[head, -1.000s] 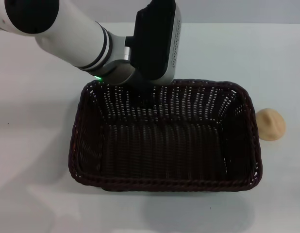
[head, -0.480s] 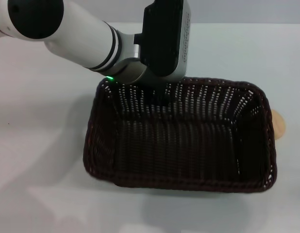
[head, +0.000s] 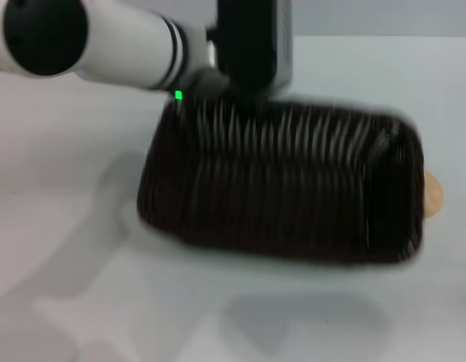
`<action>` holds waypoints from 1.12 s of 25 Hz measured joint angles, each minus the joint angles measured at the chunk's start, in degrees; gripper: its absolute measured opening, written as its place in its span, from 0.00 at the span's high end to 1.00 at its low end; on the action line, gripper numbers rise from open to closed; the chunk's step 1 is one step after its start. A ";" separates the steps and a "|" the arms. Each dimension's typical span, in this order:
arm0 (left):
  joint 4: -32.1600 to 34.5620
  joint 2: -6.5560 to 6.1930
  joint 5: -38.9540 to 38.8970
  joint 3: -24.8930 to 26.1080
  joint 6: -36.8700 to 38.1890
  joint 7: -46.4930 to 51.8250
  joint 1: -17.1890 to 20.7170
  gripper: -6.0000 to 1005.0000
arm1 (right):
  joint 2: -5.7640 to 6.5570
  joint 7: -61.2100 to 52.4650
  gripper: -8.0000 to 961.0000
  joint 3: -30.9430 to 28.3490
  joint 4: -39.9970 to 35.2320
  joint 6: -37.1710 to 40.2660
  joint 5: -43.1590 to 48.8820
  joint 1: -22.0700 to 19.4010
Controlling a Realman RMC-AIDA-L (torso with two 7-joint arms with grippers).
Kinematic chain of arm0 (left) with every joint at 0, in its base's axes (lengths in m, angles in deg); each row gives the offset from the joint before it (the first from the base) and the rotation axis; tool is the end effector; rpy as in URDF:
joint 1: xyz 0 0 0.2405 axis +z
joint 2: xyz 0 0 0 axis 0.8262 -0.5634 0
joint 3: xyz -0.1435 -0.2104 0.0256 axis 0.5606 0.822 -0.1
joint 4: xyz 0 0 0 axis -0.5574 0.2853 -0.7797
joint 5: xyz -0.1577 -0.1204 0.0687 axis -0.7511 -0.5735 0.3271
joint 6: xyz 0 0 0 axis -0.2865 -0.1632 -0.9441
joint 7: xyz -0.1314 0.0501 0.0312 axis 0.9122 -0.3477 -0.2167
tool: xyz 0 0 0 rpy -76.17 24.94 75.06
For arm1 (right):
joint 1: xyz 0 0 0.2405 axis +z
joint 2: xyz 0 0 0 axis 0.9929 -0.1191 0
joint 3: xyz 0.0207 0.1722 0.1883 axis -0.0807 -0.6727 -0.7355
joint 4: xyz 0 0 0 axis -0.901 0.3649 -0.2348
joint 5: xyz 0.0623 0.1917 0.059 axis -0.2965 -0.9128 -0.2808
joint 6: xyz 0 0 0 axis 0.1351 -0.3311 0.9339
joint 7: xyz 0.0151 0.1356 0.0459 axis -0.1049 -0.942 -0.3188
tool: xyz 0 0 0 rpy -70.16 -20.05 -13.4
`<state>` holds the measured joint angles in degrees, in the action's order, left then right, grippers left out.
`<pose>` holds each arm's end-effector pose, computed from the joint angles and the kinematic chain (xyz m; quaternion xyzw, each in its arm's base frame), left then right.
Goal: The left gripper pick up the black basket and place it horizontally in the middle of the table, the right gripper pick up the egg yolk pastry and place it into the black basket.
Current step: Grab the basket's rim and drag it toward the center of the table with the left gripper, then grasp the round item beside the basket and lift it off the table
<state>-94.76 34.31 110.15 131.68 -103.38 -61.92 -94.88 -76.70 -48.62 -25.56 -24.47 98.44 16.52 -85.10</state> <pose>-0.0907 0.4005 -0.0611 -0.9332 0.2025 0.1004 0.2793 0.3774 0.1193 0.0486 -0.4976 0.2049 0.3958 0.7442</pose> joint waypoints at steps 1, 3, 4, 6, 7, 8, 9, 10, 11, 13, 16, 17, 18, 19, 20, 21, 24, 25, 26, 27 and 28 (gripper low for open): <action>-0.39 0.00 0.00 0.14 3.36 0.27 0.80 0.30 | 0.00 0.00 0.15 0.00 0.00 0.00 0.00 0.00; -1.87 -0.01 -0.58 1.01 19.44 2.96 4.42 0.30 | 0.00 0.00 0.15 0.00 0.00 -0.09 0.00 0.00; -1.87 -0.01 -0.58 1.01 19.44 2.96 4.42 0.30 | 0.00 0.00 0.15 0.00 0.00 -0.09 0.00 0.00; -2.43 -0.04 -1.42 1.01 31.97 5.71 7.19 0.30 | 0.00 0.00 0.15 0.00 0.00 -0.25 0.00 -0.06; -2.96 -0.16 -2.17 0.18 39.96 7.19 9.26 0.30 | 0.00 0.00 0.15 0.00 0.00 -0.25 0.00 -0.11; -3.62 -0.25 -2.59 -0.26 43.57 7.59 10.27 0.30 | 0.00 0.00 0.15 0.00 -0.03 -0.26 0.00 -0.20; -4.87 -0.35 -3.03 -0.74 47.35 7.97 11.60 0.30 | 0.00 0.00 0.15 0.00 -0.05 -0.24 0.00 -0.23; -5.85 -0.40 -3.19 -0.82 49.16 8.03 12.40 0.30 | 0.00 0.00 0.15 0.00 -0.05 -0.24 0.00 -0.23; -6.75 -0.40 -3.32 -0.82 50.52 8.06 13.30 0.30 | 0.01 0.00 0.15 0.00 -0.08 -0.24 0.00 -0.22; -6.99 -0.36 -4.20 -0.49 52.26 9.80 15.20 0.30 | 0.04 0.00 0.15 0.00 -0.10 -0.29 0.00 0.00; -5.84 -0.40 -4.91 -0.41 55.55 12.79 16.11 0.27 | 0.05 0.00 0.15 0.00 -0.10 -0.38 0.00 0.21; -5.84 -0.40 -4.91 -0.41 55.55 12.79 16.11 0.26 | 0.05 0.00 0.15 0.00 -0.10 -0.41 0.00 0.28; -3.19 -0.53 -5.02 -0.38 63.49 20.57 17.95 0.25 | 0.06 0.00 0.15 0.03 -0.10 -0.45 0.00 0.34; -2.51 -0.57 -4.79 -0.37 65.65 23.04 18.55 0.25 | 0.07 0.00 0.15 0.13 -0.10 -0.52 0.02 0.40; -2.06 -0.61 -4.52 -0.37 67.06 24.91 18.99 0.24 | 0.08 0.00 0.15 0.46 -0.19 -0.99 0.06 0.45; -2.06 -0.61 -4.52 -0.37 67.06 24.91 18.99 0.23 | 0.08 0.00 0.15 0.46 -0.19 -0.99 0.06 0.45; 2.45 -0.81 0.10 -0.61 76.98 39.56 22.75 0.20 | 0.09 0.02 0.15 1.54 -0.76 -2.46 0.09 0.55; 3.86 -0.83 2.06 -0.63 79.18 42.97 23.25 0.20 | 0.09 0.76 0.15 2.87 -1.19 -3.05 0.10 0.70; 6.72 -0.86 5.44 -0.54 82.51 48.60 24.04 0.20 | 0.09 0.76 0.15 2.87 -1.19 -3.05 0.10 0.70; 8.86 -0.88 8.07 -0.30 84.52 52.69 24.43 0.20 | 0.09 2.03 0.15 3.68 -1.24 -3.27 0.10 0.85; 11.40 -0.88 10.69 0.32 86.33 57.10 24.69 0.20 | 0.08 3.38 0.15 4.20 -1.15 -3.43 0.10 1.01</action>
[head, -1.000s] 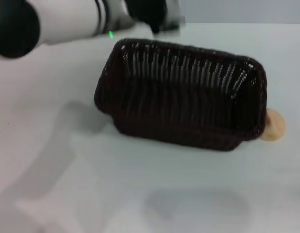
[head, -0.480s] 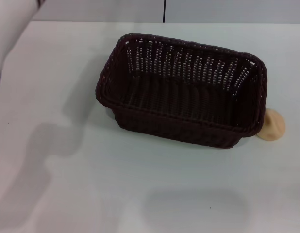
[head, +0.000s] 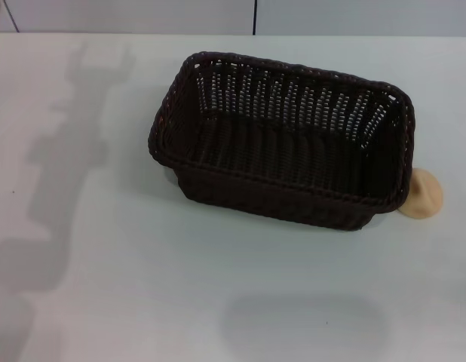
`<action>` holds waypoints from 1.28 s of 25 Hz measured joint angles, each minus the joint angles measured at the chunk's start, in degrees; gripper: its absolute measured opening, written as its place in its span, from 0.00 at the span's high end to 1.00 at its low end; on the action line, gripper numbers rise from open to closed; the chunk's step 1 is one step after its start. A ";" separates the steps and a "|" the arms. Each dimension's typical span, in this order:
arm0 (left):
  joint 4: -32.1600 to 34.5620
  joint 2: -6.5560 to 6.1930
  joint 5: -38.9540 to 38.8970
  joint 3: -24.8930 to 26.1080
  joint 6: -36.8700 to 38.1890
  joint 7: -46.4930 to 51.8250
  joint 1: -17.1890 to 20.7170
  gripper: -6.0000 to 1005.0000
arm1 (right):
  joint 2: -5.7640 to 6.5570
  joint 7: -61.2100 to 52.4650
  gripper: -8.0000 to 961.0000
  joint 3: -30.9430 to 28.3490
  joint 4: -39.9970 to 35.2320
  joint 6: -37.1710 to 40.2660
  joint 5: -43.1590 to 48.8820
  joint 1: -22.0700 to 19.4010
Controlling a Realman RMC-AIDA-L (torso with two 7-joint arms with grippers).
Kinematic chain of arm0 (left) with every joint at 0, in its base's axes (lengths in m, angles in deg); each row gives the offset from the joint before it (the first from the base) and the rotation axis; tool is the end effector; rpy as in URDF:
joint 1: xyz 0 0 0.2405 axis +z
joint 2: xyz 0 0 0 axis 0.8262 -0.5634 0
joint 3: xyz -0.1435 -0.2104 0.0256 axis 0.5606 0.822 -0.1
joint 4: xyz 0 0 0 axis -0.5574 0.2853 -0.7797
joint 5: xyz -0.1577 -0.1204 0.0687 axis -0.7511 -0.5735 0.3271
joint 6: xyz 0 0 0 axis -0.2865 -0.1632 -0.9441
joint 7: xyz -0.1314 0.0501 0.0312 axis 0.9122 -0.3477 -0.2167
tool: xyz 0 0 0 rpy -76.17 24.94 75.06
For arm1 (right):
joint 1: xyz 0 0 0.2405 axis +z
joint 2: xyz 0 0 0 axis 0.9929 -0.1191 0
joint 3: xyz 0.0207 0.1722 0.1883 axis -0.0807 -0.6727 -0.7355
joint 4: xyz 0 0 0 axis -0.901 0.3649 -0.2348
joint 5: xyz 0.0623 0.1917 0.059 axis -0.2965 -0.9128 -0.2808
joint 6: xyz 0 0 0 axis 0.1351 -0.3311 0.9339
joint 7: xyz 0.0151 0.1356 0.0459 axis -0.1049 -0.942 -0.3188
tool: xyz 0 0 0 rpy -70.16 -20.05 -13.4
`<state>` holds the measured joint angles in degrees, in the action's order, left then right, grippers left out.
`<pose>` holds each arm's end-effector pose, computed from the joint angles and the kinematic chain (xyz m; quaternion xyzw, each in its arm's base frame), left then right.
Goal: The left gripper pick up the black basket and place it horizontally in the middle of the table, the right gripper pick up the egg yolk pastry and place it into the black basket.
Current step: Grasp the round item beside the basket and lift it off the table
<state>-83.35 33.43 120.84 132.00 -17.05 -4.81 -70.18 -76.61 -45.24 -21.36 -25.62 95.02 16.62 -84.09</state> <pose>-0.2061 0.3868 0.0711 -0.6376 -0.1024 -0.3359 0.6857 0.3792 0.1293 0.0390 -0.5423 0.2052 0.3652 0.7283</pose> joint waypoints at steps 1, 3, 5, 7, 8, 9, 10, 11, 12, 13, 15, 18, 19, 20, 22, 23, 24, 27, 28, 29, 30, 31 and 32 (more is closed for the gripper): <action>2.55 0.00 2.18 0.72 1.48 3.87 0.27 0.20 | -0.02 1.23 0.15 0.21 0.31 -0.24 0.00 0.16; 5.62 -0.01 4.56 1.71 3.23 8.47 0.43 0.20 | -0.07 2.29 0.15 0.31 0.69 -0.95 0.00 0.53; 12.70 0.08 6.60 3.26 7.29 13.38 0.30 0.20 | -0.08 2.38 0.15 0.35 0.78 -3.21 0.00 1.60; 21.30 0.44 6.63 3.79 14.32 14.32 -0.68 0.20 | -0.08 2.43 0.15 1.06 0.65 -5.44 -0.01 2.71; 21.30 0.44 6.63 3.79 14.32 14.32 -0.68 0.20 | -0.08 2.43 0.15 1.06 0.65 -5.44 -0.01 2.71; 24.30 0.57 6.51 3.84 16.79 14.36 -1.16 0.20 | -0.09 2.47 0.15 2.15 0.55 -6.44 0.00 3.34; 26.71 0.66 6.48 3.85 18.25 14.41 -1.65 0.20 | -0.08 2.49 0.15 3.30 0.45 -7.27 -0.01 3.91; 30.34 0.80 6.44 3.79 20.05 14.49 -2.41 0.20 | -0.07 2.51 0.15 4.80 0.34 -8.10 -0.01 4.59; 31.46 0.85 6.42 3.64 20.34 14.52 -2.61 0.20 | -0.04 2.52 0.15 7.84 0.23 -9.77 -0.01 6.10; 31.46 0.85 6.42 3.64 20.34 14.52 -2.61 0.20 | -0.04 2.52 0.15 7.84 0.23 -9.77 -0.01 6.10; 32.69 0.90 6.35 3.33 20.36 14.56 -2.88 0.20 | -0.04 2.53 0.15 10.24 0.20 -11.33 -0.01 7.39; 33.47 0.96 6.34 3.20 20.21 14.61 -3.02 0.20 | -0.12 2.55 0.15 13.24 0.54 -14.53 -0.01 9.53; 33.54 0.97 6.34 3.19 20.19 14.63 -3.03 0.20 | -0.14 2.55 0.15 13.99 0.65 -15.40 -0.01 10.09; 33.69 0.97 6.33 3.19 20.16 14.64 -3.04 0.20 | -0.18 2.56 0.15 14.81 0.81 -16.43 -0.01 10.64; 34.15 0.99 6.32 3.11 19.99 14.68 -3.35 0.20 | -0.22 2.58 0.15 16.65 1.57 -19.09 -0.01 12.23; 34.15 0.99 6.32 3.11 19.99 14.68 -3.35 0.20 | -0.22 2.58 0.15 16.65 1.57 -19.09 -0.01 12.23; 34.27 1.02 6.34 2.98 19.94 14.69 -3.54 0.20 | -0.22 2.58 0.15 17.10 1.86 -19.99 -0.01 12.77; 34.76 1.05 6.36 2.41 19.74 14.71 -4.23 0.20 | -0.20 2.60 0.15 18.22 2.35 -23.36 -0.01 14.60; 34.76 1.05 6.36 2.41 19.74 14.71 -4.23 0.20 | -0.20 2.60 0.15 18.22 2.35 -23.36 -0.01 14.60; 34.87 1.05 6.37 2.40 19.73 14.71 -4.36 0.20 | -0.19 2.60 0.15 18.36 2.40 -24.30 -0.01 15.08; 34.97 1.04 6.36 2.39 19.72 14.72 -4.43 0.20 | -0.17 2.60 0.15 18.57 2.69 -26.03 -0.01 15.84; 35.02 1.05 6.37 2.38 19.72 14.72 -4.47 0.20 | -0.17 2.60 0.16 18.57 2.69 -26.03 -0.01 15.84; 35.06 1.04 6.38 2.38 19.71 14.73 -4.48 0.20 | -0.14 2.60 0.16 18.74 2.89 -27.02 -0.02 16.28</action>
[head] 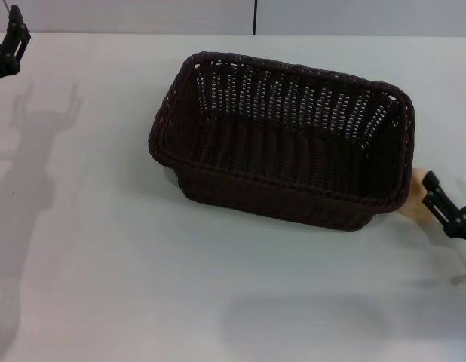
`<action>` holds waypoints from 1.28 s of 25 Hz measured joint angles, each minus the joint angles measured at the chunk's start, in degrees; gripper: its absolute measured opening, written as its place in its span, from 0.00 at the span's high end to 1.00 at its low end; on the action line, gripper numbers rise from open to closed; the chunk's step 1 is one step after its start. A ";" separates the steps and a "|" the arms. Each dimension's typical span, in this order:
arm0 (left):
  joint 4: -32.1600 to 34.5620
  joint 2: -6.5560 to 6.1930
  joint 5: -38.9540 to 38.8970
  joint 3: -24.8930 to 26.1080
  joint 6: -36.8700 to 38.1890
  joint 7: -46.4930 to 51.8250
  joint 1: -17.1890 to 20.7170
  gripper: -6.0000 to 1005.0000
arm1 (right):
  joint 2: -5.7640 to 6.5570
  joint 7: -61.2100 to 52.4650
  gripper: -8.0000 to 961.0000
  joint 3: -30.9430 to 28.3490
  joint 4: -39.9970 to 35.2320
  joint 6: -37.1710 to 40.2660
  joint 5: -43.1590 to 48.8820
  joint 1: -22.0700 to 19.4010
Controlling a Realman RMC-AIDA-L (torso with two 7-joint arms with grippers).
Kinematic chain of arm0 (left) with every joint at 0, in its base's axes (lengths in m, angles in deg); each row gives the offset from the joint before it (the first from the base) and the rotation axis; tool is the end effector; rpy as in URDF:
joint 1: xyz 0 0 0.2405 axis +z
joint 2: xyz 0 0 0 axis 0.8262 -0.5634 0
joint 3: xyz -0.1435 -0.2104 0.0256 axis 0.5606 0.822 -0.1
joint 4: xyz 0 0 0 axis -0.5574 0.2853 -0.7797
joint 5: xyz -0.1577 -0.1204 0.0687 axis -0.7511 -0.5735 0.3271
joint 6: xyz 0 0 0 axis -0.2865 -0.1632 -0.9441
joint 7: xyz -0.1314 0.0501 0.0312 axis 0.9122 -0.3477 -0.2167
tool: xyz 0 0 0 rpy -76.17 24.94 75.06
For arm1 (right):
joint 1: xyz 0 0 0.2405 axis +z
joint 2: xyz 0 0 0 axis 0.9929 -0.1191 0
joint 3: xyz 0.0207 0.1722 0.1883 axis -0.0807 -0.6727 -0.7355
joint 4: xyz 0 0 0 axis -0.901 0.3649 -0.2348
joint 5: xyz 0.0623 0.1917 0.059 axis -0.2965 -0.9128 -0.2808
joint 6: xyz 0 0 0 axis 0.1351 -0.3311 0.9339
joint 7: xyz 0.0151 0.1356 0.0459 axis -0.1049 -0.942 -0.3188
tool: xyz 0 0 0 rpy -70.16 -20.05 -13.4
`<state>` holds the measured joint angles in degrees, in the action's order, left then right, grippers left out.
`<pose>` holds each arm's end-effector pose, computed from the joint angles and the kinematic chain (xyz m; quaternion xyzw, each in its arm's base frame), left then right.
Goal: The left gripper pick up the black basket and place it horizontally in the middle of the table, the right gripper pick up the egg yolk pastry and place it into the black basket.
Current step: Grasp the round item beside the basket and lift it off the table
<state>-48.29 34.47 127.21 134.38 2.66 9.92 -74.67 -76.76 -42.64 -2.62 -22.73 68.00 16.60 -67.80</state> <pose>-0.3140 0.3531 0.0319 -0.6455 -0.1735 -0.2910 0.6845 0.3549 0.2305 -0.0497 -0.7372 0.2707 0.2983 0.5424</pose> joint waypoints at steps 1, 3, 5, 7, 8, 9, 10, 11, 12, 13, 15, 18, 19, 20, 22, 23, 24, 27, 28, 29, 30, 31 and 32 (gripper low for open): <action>0.01 0.00 -0.01 0.00 -0.01 0.00 0.00 0.20 | 0.03 0.00 0.16 0.16 0.13 -0.82 0.00 0.34; 0.03 0.00 -0.01 0.00 -0.02 0.02 0.02 0.20 | 0.05 0.00 0.17 0.33 0.19 -1.99 0.00 0.82; 0.05 0.01 -0.01 0.00 -0.03 0.02 0.09 0.20 | 0.06 0.00 0.18 0.40 0.20 -2.61 0.00 1.11; 0.06 0.00 0.00 0.00 -0.05 0.04 0.15 0.20 | 0.06 -0.01 0.18 0.74 0.20 -2.75 0.00 1.29; 0.06 0.00 0.00 0.00 -0.05 0.04 0.15 0.20 | 0.06 -0.16 0.19 0.92 0.20 -2.81 0.01 1.38; 0.06 0.00 -0.01 0.00 -0.05 0.04 0.15 0.20 | 0.06 -0.33 0.19 1.05 0.19 -3.09 0.02 1.49; 0.07 0.00 -0.01 0.00 -0.05 0.06 0.15 0.20 | 0.06 -0.51 0.19 1.09 0.20 -3.89 0.03 1.69; 0.07 0.00 -0.01 0.00 -0.05 0.06 0.15 0.20 | 0.06 -0.51 0.20 1.09 0.20 -3.89 0.03 1.69; 0.07 0.00 -0.01 0.00 -0.04 0.08 0.16 0.20 | 0.06 -0.53 0.20 1.09 0.20 -4.27 0.07 1.76; 0.07 0.00 -0.01 -0.10 0.02 0.11 0.17 0.20 | 0.06 -0.55 0.20 1.08 0.20 -4.52 0.14 1.82; 0.06 0.00 -0.01 -0.47 0.17 0.14 0.21 0.20 | 0.09 -0.58 0.21 1.08 0.19 -4.75 0.37 1.83; 0.07 0.01 -0.01 -0.71 0.22 0.14 0.23 0.20 | 0.14 -0.68 0.22 1.05 0.19 -4.96 0.53 1.84; 0.07 0.00 -0.01 -0.78 0.22 0.14 0.24 0.20 | 0.14 -0.69 0.25 1.03 0.20 -4.97 0.54 1.83; 0.07 0.00 -0.01 -0.89 0.23 0.14 0.24 0.20 | 0.14 -0.69 0.29 0.93 0.20 -4.83 0.55 1.74; 0.07 0.01 -0.01 -1.22 0.25 0.14 0.20 0.20 | 0.15 -0.68 0.36 0.68 0.19 -4.20 0.55 1.43; 0.07 0.01 -0.01 -1.22 0.25 0.14 0.20 0.20 | 0.14 -0.50 0.40 0.56 0.18 -3.70 0.52 1.19; 0.07 0.01 -0.01 -1.28 0.26 0.14 0.17 0.20 | 0.13 -0.38 0.43 0.48 0.16 -3.36 0.44 1.01; 0.06 0.01 -0.01 -1.30 0.28 0.14 0.17 0.20 | 0.09 -0.27 0.69 0.33 0.01 -2.81 0.18 0.62; 0.07 0.00 -0.01 -1.31 0.30 0.14 0.18 0.20 | 0.08 -0.27 0.74 0.27 -0.06 -2.79 0.10 0.55; 0.07 0.00 -0.01 -1.31 0.32 0.14 0.19 0.20 | 0.08 -0.26 0.78 0.25 -0.09 -2.77 0.06 0.51; 0.07 0.00 -0.01 -1.32 0.35 0.14 0.21 0.20 | 0.07 -0.26 0.83 0.25 -0.10 -2.75 0.05 0.46; 0.06 0.00 -0.01 -1.32 0.36 0.14 0.22 0.20 | 0.07 -0.26 0.88 0.25 -0.15 -2.71 0.04 0.38; 0.07 0.00 -0.01 -1.32 0.37 0.14 0.24 0.20 | 0.06 -0.25 0.92 0.25 -0.18 -2.66 0.01 0.31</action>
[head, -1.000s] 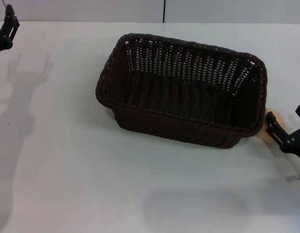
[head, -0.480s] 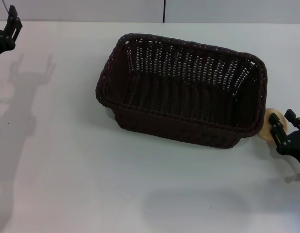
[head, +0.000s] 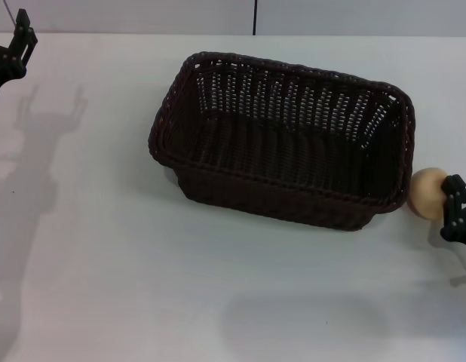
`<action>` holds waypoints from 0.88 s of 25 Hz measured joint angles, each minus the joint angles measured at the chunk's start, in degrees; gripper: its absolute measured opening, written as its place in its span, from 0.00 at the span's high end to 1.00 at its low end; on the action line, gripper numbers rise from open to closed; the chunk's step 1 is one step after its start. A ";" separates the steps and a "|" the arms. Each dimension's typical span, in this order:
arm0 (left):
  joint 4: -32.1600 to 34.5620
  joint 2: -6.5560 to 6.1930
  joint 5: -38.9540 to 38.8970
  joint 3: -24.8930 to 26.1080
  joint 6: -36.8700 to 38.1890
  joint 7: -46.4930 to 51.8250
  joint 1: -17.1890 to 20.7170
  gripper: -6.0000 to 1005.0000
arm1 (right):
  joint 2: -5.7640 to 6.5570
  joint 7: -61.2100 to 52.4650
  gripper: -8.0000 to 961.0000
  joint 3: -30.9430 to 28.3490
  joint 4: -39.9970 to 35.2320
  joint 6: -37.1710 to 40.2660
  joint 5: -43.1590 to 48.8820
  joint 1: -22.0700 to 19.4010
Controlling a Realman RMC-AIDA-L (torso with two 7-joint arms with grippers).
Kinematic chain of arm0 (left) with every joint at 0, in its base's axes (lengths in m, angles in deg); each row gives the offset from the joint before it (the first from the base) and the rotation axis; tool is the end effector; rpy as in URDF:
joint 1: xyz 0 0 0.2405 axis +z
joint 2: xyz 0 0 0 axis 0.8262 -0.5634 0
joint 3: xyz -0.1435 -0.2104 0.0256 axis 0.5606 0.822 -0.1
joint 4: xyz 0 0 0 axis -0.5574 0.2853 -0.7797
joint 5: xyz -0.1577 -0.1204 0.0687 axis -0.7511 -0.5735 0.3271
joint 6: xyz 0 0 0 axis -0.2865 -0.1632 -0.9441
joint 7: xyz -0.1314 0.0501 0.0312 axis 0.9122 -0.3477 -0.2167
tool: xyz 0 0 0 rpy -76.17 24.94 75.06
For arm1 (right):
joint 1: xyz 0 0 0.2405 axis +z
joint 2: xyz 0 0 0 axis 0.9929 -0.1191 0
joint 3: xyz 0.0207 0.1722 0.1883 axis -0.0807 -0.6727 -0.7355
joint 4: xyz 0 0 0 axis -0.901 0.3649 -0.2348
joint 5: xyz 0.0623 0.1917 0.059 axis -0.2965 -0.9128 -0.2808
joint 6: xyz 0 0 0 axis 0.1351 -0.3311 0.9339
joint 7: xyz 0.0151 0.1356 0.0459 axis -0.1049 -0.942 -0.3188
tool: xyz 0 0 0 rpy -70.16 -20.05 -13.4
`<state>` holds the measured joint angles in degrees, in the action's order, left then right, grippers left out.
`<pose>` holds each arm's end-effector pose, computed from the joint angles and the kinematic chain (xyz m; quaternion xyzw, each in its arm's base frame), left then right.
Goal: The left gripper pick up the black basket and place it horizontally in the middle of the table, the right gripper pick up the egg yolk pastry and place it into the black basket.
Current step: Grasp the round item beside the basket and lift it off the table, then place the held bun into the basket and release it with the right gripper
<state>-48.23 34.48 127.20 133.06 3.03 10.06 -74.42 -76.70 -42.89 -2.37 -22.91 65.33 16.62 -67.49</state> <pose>-0.3125 0.3508 0.0277 -0.6524 -0.1709 -0.2920 0.6782 0.3595 0.2322 -0.0531 -0.7432 0.2818 0.2815 0.5375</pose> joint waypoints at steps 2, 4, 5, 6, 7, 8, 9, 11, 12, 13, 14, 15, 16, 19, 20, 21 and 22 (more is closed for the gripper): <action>0.00 0.00 0.00 0.00 0.01 0.00 0.02 0.20 | 0.00 0.03 0.94 0.00 -0.05 0.31 -0.27 -0.22; 0.00 0.00 0.00 0.00 0.09 0.00 0.04 0.20 | 0.00 0.08 0.97 -0.23 -0.09 1.03 -0.61 -0.56; 0.00 0.00 0.00 0.00 0.13 0.00 0.06 0.20 | 0.00 0.10 0.98 -0.43 -0.11 1.48 -0.69 -0.78; -0.03 0.00 0.00 0.00 0.17 0.00 0.12 0.20 | 0.02 0.10 0.99 -0.74 -0.16 2.20 -0.73 -1.04; -0.06 0.00 -0.01 0.00 0.20 0.00 0.18 0.20 | 0.03 0.11 0.99 -1.02 -0.18 3.16 -0.75 -1.38; -0.10 0.00 0.00 0.00 0.24 0.00 0.22 0.20 | 0.04 0.14 0.98 -1.26 -0.24 4.12 -0.76 -1.73; -0.13 0.00 0.00 0.00 0.28 0.00 0.25 0.20 | 0.04 0.17 0.98 -1.41 -0.28 5.03 -0.76 -2.05; -0.14 0.00 0.00 -0.01 0.29 0.00 0.26 0.20 | 0.05 0.22 0.98 -1.54 -0.33 6.90 -0.78 -2.53; -0.13 0.00 0.00 -0.05 0.29 0.00 0.24 0.20 | 0.06 0.22 0.97 -1.55 -0.34 7.74 -0.78 -2.73; -0.12 0.00 0.00 -0.10 0.29 0.00 0.20 0.20 | 0.07 0.23 0.97 -1.56 -0.33 9.33 -0.79 -3.13; -0.12 0.00 0.00 -0.13 0.29 0.00 0.17 0.20 | 0.07 0.23 0.97 -1.56 -0.33 9.33 -0.79 -3.13; -0.11 0.00 0.01 -0.16 0.29 0.00 0.14 0.20 | 0.05 0.24 0.97 -1.56 -0.33 10.61 -0.80 -3.43; -0.11 0.00 0.01 -0.18 0.29 0.00 0.12 0.20 | 0.03 0.24 0.96 -1.56 -0.32 11.81 -0.80 -3.72; -0.06 0.00 0.06 -0.18 0.29 0.00 -0.06 0.20 | 0.00 0.25 0.96 -1.55 -0.28 16.92 -0.70 -4.57; -0.03 0.00 0.10 -0.18 0.27 0.00 -0.09 0.20 | 0.00 0.25 0.96 -1.46 -0.24 19.39 -0.61 -4.92; -0.02 0.00 0.13 -0.18 0.25 0.00 -0.11 0.20 | 0.00 0.25 0.95 -1.41 -0.22 21.18 -0.57 -5.18; -0.01 0.00 0.14 -0.18 0.23 0.00 -0.13 0.20 | -0.02 0.37 0.95 -1.30 -0.16 24.19 -0.51 -5.56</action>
<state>-48.24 34.47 127.35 132.88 3.26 10.06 -74.55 -76.72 -42.52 -3.67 -23.07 89.52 16.10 -73.06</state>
